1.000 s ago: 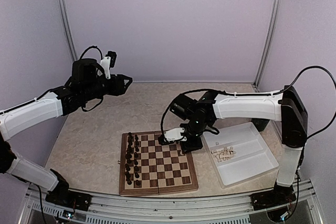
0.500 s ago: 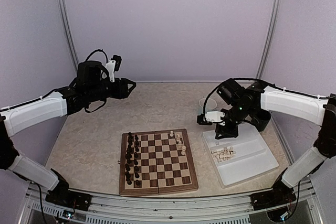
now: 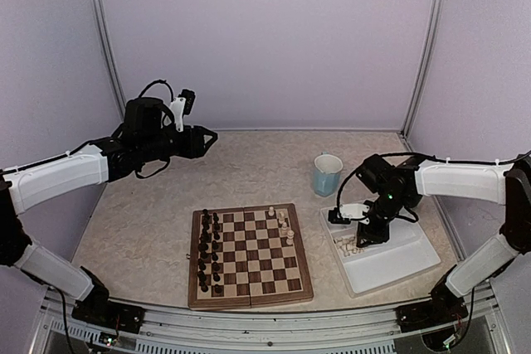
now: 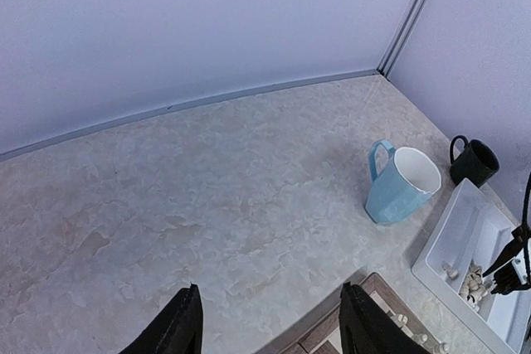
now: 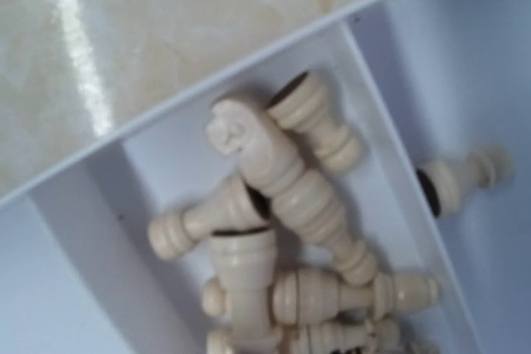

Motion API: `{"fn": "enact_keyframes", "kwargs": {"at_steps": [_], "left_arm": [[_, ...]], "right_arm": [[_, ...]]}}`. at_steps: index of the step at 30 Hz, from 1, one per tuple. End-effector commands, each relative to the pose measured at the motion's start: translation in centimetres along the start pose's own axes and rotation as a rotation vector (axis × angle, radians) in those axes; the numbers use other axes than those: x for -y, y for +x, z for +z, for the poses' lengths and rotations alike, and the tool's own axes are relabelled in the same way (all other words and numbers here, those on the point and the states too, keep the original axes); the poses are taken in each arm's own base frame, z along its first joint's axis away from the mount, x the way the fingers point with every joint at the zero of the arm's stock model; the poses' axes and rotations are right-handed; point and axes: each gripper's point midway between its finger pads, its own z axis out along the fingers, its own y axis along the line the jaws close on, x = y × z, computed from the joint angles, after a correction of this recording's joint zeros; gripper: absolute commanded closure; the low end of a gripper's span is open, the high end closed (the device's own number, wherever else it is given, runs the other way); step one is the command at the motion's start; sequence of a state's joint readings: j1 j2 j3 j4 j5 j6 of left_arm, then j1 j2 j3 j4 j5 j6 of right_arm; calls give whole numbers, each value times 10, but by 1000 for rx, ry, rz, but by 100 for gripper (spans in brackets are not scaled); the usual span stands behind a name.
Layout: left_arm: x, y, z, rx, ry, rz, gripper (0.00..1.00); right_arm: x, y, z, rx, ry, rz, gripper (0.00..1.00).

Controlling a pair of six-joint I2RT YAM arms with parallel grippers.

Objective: Set up the chess pieces on the board

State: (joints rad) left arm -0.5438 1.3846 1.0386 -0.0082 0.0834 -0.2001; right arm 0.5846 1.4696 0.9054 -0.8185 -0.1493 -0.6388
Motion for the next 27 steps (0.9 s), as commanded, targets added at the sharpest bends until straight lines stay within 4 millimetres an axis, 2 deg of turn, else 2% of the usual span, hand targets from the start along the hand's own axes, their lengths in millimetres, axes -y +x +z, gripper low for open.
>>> {"fn": "enact_keyframes", "kwargs": {"at_steps": [1, 14, 18, 23, 27], "left_arm": [[5, -5, 1, 12, 24, 15, 43], [9, -6, 2, 10, 42, 15, 43], [10, -7, 2, 11, 47, 12, 44], [13, -5, 3, 4, 62, 7, 44], [28, 2, 5, -10, 116, 11, 43]], "right_arm": [[3, 0, 10, 9, -12, 21, 66], [-11, 25, 28, -86, -75, 20, 63], [-12, 28, 31, -99, -76, 18, 67], [-8, 20, 19, -85, -65, 15, 84], [-1, 5, -8, -38, -31, 6, 88]]}}
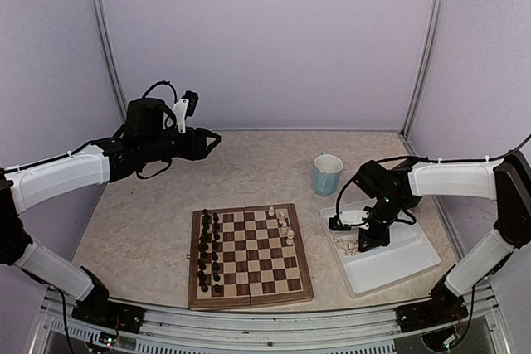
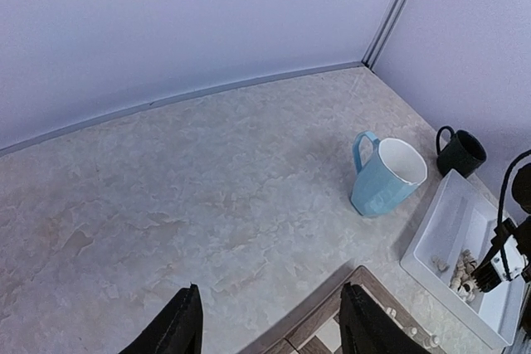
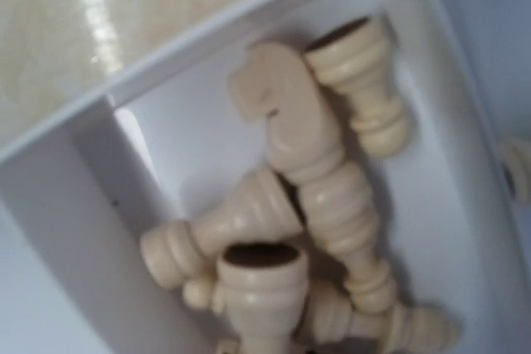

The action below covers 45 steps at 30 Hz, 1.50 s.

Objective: Set up the chess pieces on the board

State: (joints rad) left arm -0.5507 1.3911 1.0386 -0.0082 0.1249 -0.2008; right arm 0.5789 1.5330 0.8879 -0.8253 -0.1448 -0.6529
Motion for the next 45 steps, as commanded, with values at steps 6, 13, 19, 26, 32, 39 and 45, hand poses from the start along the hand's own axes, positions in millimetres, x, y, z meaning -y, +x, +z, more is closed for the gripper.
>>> {"fn": "enact_keyframes", "kwargs": {"at_steps": [6, 13, 19, 26, 32, 39, 45], "left_arm": [[84, 19, 13, -25, 250, 26, 45], [192, 50, 20, -32, 537, -55, 45], [244, 61, 40, -49, 687, -178, 45], [282, 79, 66, -123, 781, -218, 46], [293, 90, 77, -171, 816, -249, 50], [302, 103, 84, -217, 839, -252, 57], [303, 108, 86, -236, 847, -252, 70]], "right_arm": [[6, -31, -70, 131, 58, -12, 88], [7, -44, -98, 209, 91, -41, 88], [-1, -72, -132, 328, 60, -99, 88], [-8, -91, -142, 387, 37, -141, 87], [-13, -99, -143, 403, 30, -157, 87], [-14, -103, -144, 406, 26, -163, 86], [-13, -104, -144, 406, 26, -162, 87]]}}
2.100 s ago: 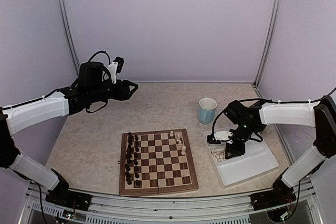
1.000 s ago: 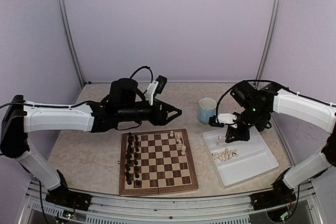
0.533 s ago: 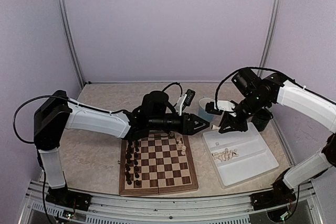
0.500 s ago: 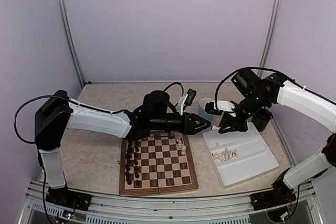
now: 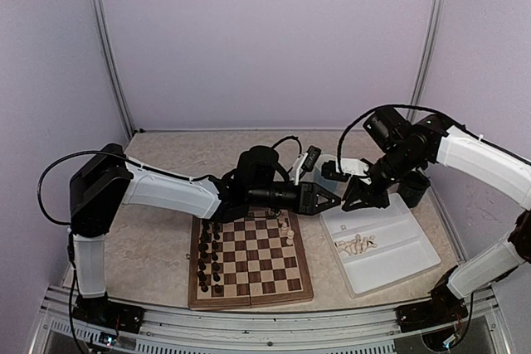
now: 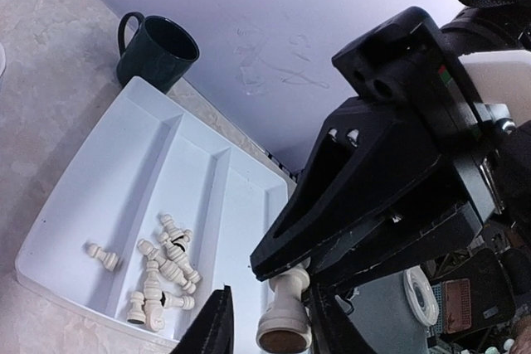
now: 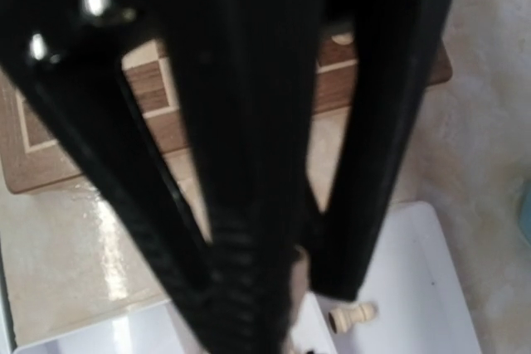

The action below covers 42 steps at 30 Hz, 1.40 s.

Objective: Set up the chess pieces on the board

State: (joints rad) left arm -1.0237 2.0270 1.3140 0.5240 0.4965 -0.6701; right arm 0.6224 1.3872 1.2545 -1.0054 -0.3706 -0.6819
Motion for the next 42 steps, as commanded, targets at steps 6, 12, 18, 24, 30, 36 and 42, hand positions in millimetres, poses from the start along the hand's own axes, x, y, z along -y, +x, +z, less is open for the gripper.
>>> {"fn": "enact_keyframes", "kwargs": {"at_steps": [6, 12, 18, 24, 30, 36, 42], "left_arm": [[15, -3, 4, 3, 66, 28, 88], [28, -34, -21, 194, 59, 92, 93], [42, -83, -52, 458, -4, 181, 92], [37, -97, -43, 508, -19, 188, 93], [34, -100, -30, 514, 8, 168, 93], [30, -98, -20, 497, 13, 165, 93], [28, -98, -14, 493, 21, 159, 93]], "right_arm": [[5, -13, -5, 37, 23, -4, 80], [55, -39, -69, 417, 128, 161, 47], [64, -47, -89, 695, -108, 411, 46], [63, -44, -86, 762, -348, 529, 44], [64, -46, -86, 781, -384, 540, 44], [59, -46, -85, 801, -442, 557, 48], [58, -48, -87, 808, -463, 558, 55]]}}
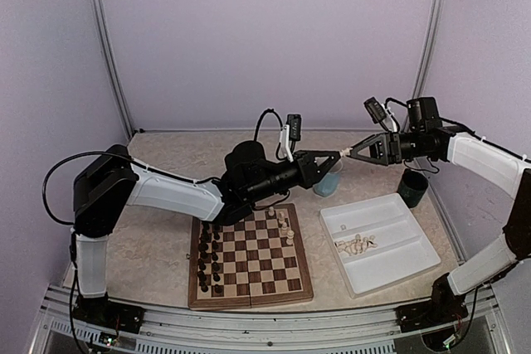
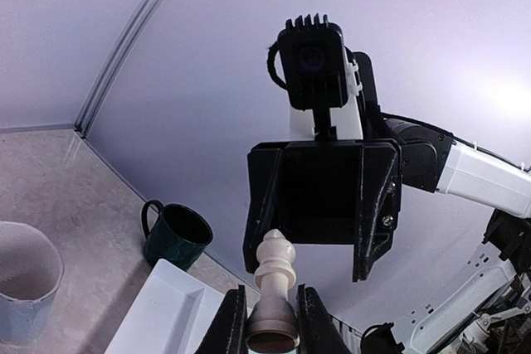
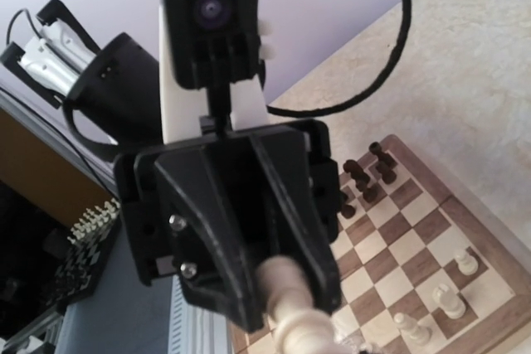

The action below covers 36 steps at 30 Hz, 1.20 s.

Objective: Set up the chess pieces on the board

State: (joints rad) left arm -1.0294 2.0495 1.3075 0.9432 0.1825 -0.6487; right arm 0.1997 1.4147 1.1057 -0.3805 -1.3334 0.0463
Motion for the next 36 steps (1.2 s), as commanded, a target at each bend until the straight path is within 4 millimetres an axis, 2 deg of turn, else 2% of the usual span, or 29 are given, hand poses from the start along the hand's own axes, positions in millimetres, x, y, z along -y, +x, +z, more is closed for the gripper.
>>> {"fn": "enact_keyframes", "kwargs": {"at_steps": [1, 9, 17, 24, 26, 29, 31, 33, 34, 36], "left_arm": [[8, -3, 9, 17, 35, -3, 93], [5, 4, 15, -5, 38, -16, 92], [6, 6, 17, -16, 46, -17, 93], [5, 11, 18, -34, 43, -21, 92], [4, 12, 16, -40, 34, -16, 86], [1, 12, 10, -61, 12, 24, 68], [0, 7, 1, -95, -41, 74, 61], [-1, -1, -14, -134, -90, 142, 57], [9, -18, -24, -134, -102, 184, 55], [10, -36, -43, -164, -170, 258, 53]], "right_arm": [[-5, -2, -2, 12, -49, 6, 56], [-2, -1, -1, 16, -60, 22, 68], [-1, -6, -1, 22, -61, 16, 75], [-1, -12, -1, 24, -50, -18, 89], [1, -14, -1, 17, -24, -33, 91], [6, -18, -3, 1, 41, -111, 93], [10, -20, -5, -17, 95, -147, 93], [13, -21, -6, -43, 150, -187, 94], [14, -20, -5, -61, 178, -213, 94], [17, -16, 0, -115, 236, -265, 94]]}}
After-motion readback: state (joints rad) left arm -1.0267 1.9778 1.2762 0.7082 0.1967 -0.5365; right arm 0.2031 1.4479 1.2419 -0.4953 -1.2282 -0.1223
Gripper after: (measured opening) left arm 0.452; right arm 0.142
